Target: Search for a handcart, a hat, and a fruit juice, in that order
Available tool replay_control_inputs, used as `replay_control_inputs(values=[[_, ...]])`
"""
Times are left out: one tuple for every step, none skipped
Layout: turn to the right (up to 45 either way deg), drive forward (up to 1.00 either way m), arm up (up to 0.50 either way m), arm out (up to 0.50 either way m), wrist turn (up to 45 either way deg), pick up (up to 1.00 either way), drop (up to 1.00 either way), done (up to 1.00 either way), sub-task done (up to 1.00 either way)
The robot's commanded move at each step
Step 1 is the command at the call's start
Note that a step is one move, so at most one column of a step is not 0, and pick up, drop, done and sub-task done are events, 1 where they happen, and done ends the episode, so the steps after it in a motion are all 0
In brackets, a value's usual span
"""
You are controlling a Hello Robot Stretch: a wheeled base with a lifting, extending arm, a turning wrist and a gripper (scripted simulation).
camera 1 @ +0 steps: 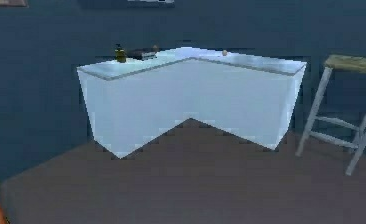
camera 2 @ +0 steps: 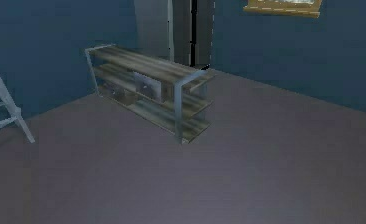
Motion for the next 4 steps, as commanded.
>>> replay_control_inputs(values=[[-6.0, 0.00, 0.00, 0.00, 0.0, 0.00, 0.00, 0.00, 0.00], [0.0, 0.55, 0.00, 0.00, 0.0, 0.00, 0.00, 0.00, 0.00], [-30.0, 0.00, 0.00, 0.00, 0.0, 0.00, 0.00, 0.00, 0.00], [0.0, 0.85, 0.00, 0.00, 0.0, 0.00, 0.00, 0.00, 0.00]])
